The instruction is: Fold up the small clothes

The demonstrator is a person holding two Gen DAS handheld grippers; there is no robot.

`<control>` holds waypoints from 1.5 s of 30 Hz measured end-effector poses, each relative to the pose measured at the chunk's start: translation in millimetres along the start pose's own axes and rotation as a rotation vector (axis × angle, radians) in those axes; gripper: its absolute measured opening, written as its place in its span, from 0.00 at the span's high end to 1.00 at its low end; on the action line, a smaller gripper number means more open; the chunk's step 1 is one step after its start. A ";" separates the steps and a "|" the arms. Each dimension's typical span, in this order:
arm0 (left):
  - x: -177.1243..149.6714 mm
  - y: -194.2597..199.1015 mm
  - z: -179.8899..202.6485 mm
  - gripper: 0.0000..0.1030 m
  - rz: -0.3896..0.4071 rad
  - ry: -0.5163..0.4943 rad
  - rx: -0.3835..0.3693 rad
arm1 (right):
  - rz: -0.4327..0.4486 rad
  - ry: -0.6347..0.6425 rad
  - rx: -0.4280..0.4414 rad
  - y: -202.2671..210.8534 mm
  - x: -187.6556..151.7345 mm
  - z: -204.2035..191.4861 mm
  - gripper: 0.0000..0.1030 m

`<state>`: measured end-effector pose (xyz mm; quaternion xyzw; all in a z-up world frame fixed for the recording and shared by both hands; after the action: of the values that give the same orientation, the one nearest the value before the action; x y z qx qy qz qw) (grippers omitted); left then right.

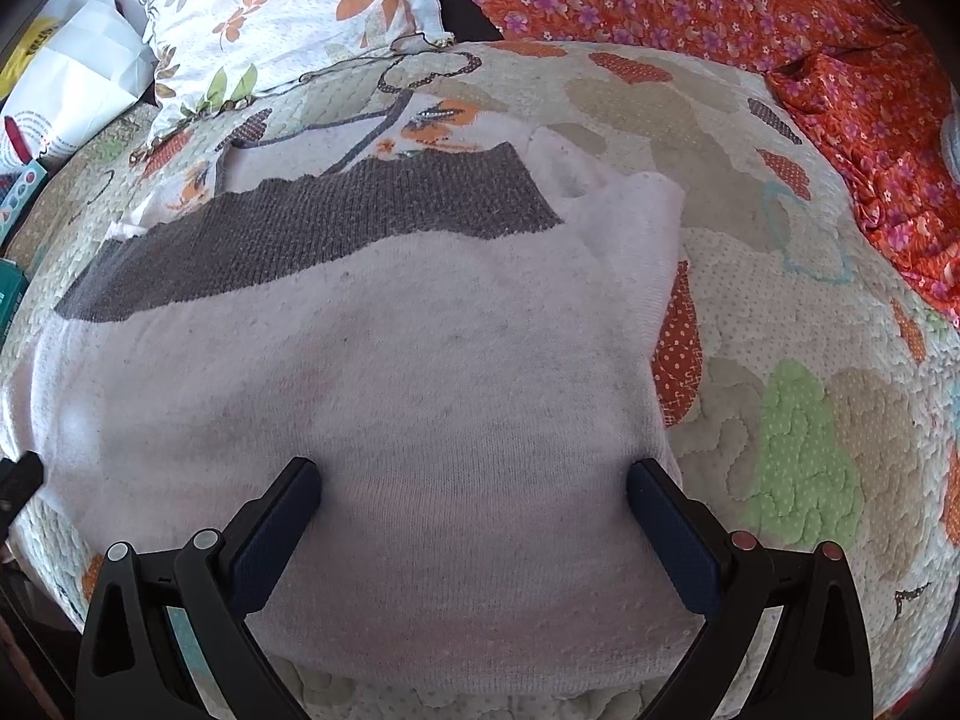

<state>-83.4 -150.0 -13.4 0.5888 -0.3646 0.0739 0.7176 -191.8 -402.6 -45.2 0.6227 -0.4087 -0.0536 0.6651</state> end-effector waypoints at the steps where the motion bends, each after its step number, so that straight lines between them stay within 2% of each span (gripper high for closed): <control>1: 1.3 4.7 -4.8 0.20 0.004 0.011 -0.006 | 0.016 -0.011 0.007 4.8 0.8 1.9 0.03; 6: -0.8 17.1 -27.3 0.20 0.013 0.064 0.003 | 0.135 -0.106 0.041 36.5 4.1 19.1 0.11; 9: -4.8 17.6 -37.0 0.20 0.009 0.078 0.017 | 0.166 -0.141 0.084 45.5 3.8 25.0 0.21; 13: -9.4 15.5 -44.7 0.20 -0.005 0.106 0.024 | 0.123 -0.135 0.142 40.2 4.5 19.0 0.45; 15: -11.0 14.3 -45.7 0.20 -0.009 0.114 0.020 | 0.093 -0.139 0.177 34.7 2.9 14.9 0.52; 19: -12.6 11.5 -43.8 0.20 -0.013 0.104 0.023 | 0.061 -0.131 0.211 27.6 1.2 10.6 0.52; 24: -10.8 5.7 -48.9 0.20 -0.025 0.098 0.022 | 0.009 -0.127 0.214 13.1 1.9 16.7 0.53; 27: -2.8 5.3 -62.6 0.20 -0.018 0.070 0.065 | 0.002 -0.166 0.248 12.6 5.6 27.6 0.53; 29: 4.2 5.2 -79.8 0.20 -0.014 0.074 0.108 | 0.012 -0.183 0.238 15.2 8.8 32.9 0.53; 33: 7.6 2.0 -112.7 0.20 -0.026 0.139 0.145 | 0.056 -0.209 0.176 22.5 13.1 45.0 0.53; 36: 7.8 -7.8 -123.8 0.20 -0.044 0.151 0.146 | 0.069 -0.247 0.200 26.5 14.3 55.0 0.53; 39: 10.6 -24.2 -123.3 0.20 -0.067 0.121 0.120 | 0.086 -0.266 0.198 28.6 15.6 60.3 0.53; 41: 14.6 -38.6 -123.2 0.20 -0.101 0.088 0.157 | 0.102 -0.270 0.188 30.2 15.5 62.2 0.52; 42: 18.4 -45.5 -125.9 0.20 -0.115 0.077 0.204 | 0.115 -0.270 0.175 31.7 15.0 63.0 0.51; 43: 23.2 -49.2 -131.7 0.20 -0.120 0.083 0.249 | 0.125 -0.270 0.165 32.9 14.2 63.5 0.50; 45: 33.0 -46.5 -144.2 0.20 -0.099 0.117 0.288 | 0.142 -0.262 0.139 34.1 10.9 63.3 0.49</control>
<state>28.3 -44.8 -35.9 0.6975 -0.2784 0.1238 0.6486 -238.1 -451.1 -17.2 0.6243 -0.5377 -0.0587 0.5636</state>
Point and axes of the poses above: each gripper's, at about its wrist camera, not at the fingertips, and y roughly against the way its jaws point, z to its right, x to its top, the point moved 1 cm from there along -y, roughly the way its jaws point, and after that the axes turned 4 degrees about -y, right-handed, at the moved point
